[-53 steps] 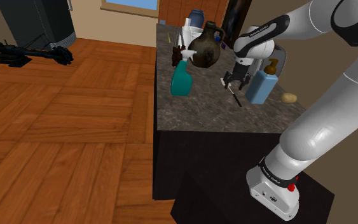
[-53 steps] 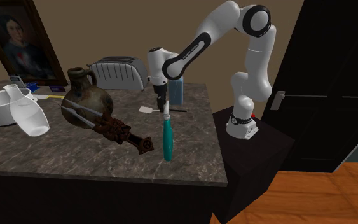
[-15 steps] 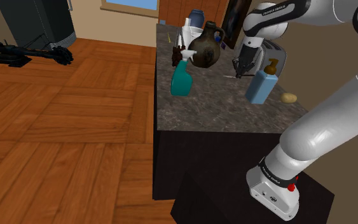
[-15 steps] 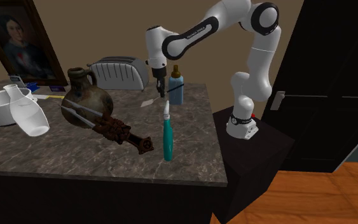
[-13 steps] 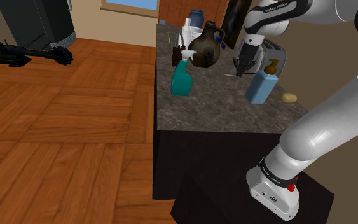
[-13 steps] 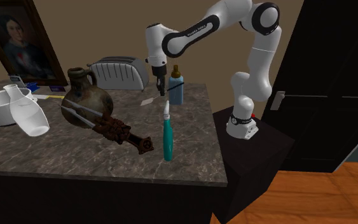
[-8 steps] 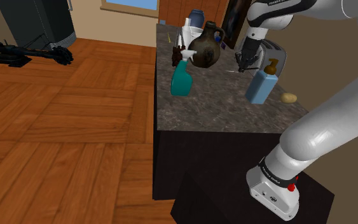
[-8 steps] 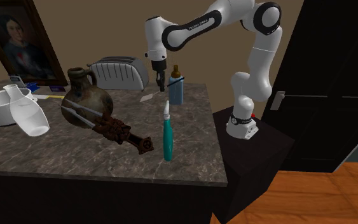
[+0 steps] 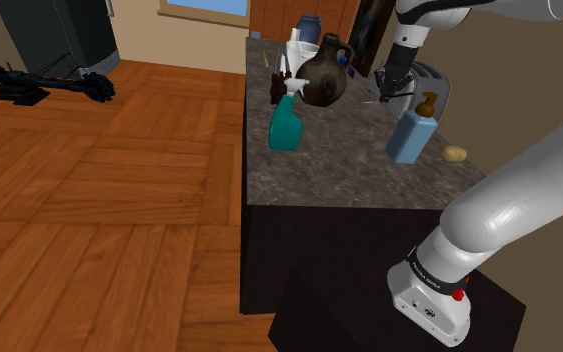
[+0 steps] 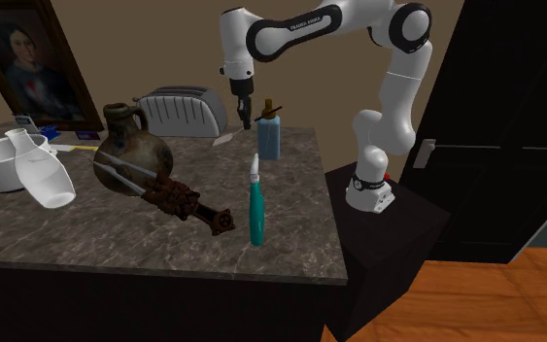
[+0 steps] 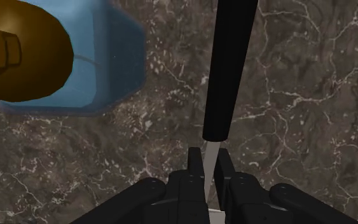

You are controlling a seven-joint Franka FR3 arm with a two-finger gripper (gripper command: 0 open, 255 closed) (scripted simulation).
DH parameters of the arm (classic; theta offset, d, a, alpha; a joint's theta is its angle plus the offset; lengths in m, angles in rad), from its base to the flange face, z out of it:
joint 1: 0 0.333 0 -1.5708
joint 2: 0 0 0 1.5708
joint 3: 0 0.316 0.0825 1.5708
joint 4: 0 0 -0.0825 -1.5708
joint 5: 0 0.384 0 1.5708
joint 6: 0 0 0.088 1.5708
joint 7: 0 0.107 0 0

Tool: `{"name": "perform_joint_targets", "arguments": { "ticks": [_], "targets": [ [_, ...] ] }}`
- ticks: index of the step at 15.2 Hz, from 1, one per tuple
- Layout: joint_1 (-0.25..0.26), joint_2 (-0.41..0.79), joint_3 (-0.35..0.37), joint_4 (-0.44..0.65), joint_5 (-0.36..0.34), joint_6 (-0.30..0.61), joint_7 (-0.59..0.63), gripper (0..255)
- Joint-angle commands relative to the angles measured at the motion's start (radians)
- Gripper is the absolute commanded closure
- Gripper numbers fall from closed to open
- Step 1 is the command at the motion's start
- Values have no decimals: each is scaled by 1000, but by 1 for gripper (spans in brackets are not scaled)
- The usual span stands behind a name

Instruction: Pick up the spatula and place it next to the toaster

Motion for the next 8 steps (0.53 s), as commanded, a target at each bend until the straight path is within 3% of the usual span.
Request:
{"name": "perform_joint_targets", "arguments": {
  "ticks": [1,8],
  "targets": [
    [1,-1,1,27,0,-28,0,255],
    [3,-1,4,121,2,-122,0,255]
  ]
}}
